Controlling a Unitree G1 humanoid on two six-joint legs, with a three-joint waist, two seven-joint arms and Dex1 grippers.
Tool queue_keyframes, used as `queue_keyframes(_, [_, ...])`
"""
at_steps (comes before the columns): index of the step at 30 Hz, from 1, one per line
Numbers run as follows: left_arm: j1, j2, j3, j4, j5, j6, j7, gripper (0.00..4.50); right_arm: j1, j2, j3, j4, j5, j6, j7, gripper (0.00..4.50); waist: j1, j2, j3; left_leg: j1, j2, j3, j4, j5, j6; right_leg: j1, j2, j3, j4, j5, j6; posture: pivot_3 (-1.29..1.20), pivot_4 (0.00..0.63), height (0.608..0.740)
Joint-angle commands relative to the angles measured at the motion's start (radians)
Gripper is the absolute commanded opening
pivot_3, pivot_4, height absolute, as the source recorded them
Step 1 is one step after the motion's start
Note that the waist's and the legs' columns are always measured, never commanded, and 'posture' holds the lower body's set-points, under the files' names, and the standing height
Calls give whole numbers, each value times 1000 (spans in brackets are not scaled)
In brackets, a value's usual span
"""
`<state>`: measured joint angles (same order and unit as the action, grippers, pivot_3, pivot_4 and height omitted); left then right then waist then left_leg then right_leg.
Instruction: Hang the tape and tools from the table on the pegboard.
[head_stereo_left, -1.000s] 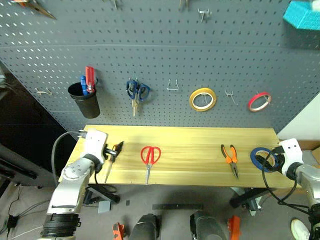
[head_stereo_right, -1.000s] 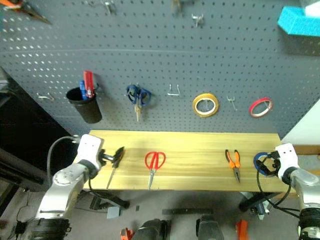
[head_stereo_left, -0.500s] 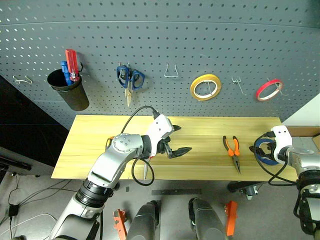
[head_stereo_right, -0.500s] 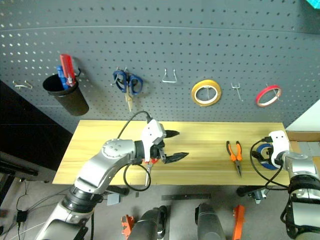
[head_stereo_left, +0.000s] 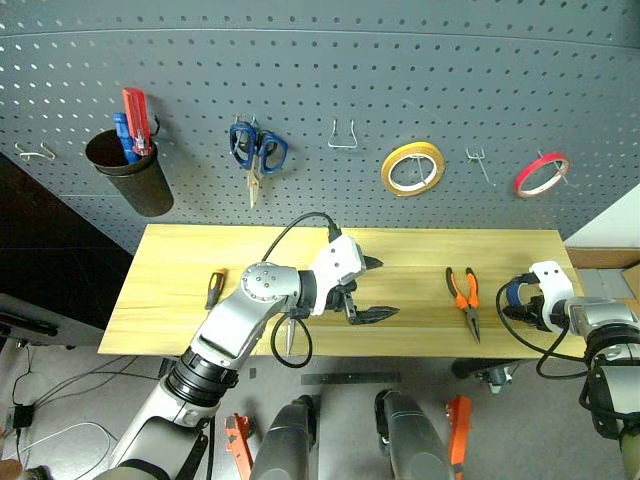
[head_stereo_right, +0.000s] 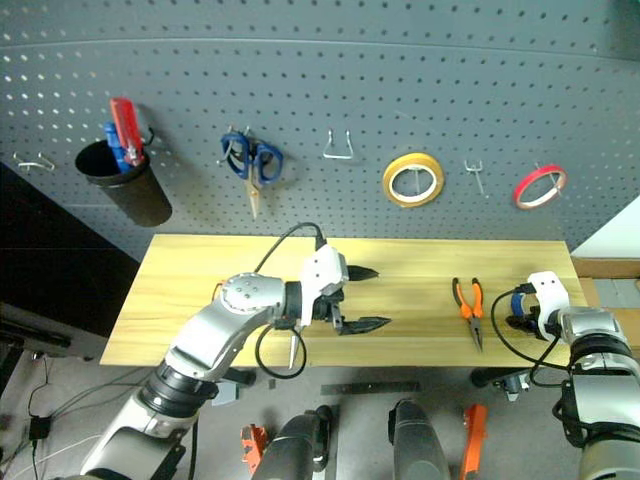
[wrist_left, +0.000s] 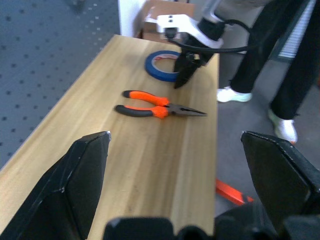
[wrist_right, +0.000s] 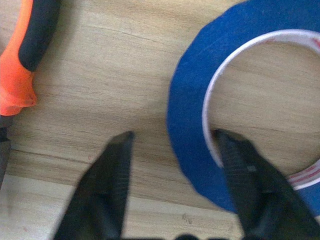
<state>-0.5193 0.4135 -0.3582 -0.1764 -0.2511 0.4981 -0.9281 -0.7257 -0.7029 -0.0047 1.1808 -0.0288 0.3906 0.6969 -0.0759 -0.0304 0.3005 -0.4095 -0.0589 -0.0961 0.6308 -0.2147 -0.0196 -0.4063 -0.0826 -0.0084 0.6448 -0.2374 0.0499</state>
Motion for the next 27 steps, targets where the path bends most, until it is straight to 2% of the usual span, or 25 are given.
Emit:
queue_keyframes(1, [0,-8,1,-29,-16,-4,-14,4500,41,-10,31,6,-50,-34,-45,1321,0,-1,0,0,0,0,0,0,0,0,0,0,0,0,0,-124,300,740])
queue_keyframes(3, [3,-11,-3,-32,-13,-10,-13,4500,42,-6,17,-19,-42,-37,-73,616,0,-1,0,0,0,0,1,0,0,0,0,0,0,0,0,-131,294,740])
queue_keyframes(4, [7,-9,-2,-36,-13,-12,-13,4500,42,-1,7,-39,-29,-25,-71,431,0,-1,0,0,0,0,1,0,0,0,0,0,0,0,0,-131,294,740])
queue_keyframes(8, [32,15,11,-65,-19,-36,-31,4500,103,-20,-12,-214,-6,13,-60,419,-4,-1,0,0,0,0,1,0,0,0,0,0,0,0,0,-143,294,740])
queue_keyframes(12, [46,30,27,-83,-19,-61,-38,4500,265,-67,-59,-566,14,87,-66,419,-4,1,1,0,0,-1,0,0,0,-1,0,0,1,0,1,-143,293,740])
queue_keyframes(14, [49,34,35,-90,-8,-87,-26,4500,385,-95,-108,-846,10,124,-95,417,-4,3,1,-2,-1,-3,0,0,0,-3,-1,0,1,0,1,-153,293,740])
queue_keyframes(18, [47,28,60,-94,4,-129,4,4500,595,-63,-221,-1393,-8,267,-186,413,-6,4,0,-7,-1,-6,1,0,0,-8,-2,0,3,0,2,-172,294,740])
queue_keyframes(23, [23,9,91,-68,0,-162,28,4500,729,-11,-159,-1799,-130,269,-301,411,-8,4,0,-8,0,-7,1,0,-1,-9,-1,-1,3,-3,7,-205,298,740])
queue_keyframes(27, [-5,-10,106,-40,-3,-184,41,4500,662,42,-69,-1919,-176,292,-346,411,-12,4,1,-8,0,-5,3,0,0,-9,-1,1,3,-2,9,-216,295,740])
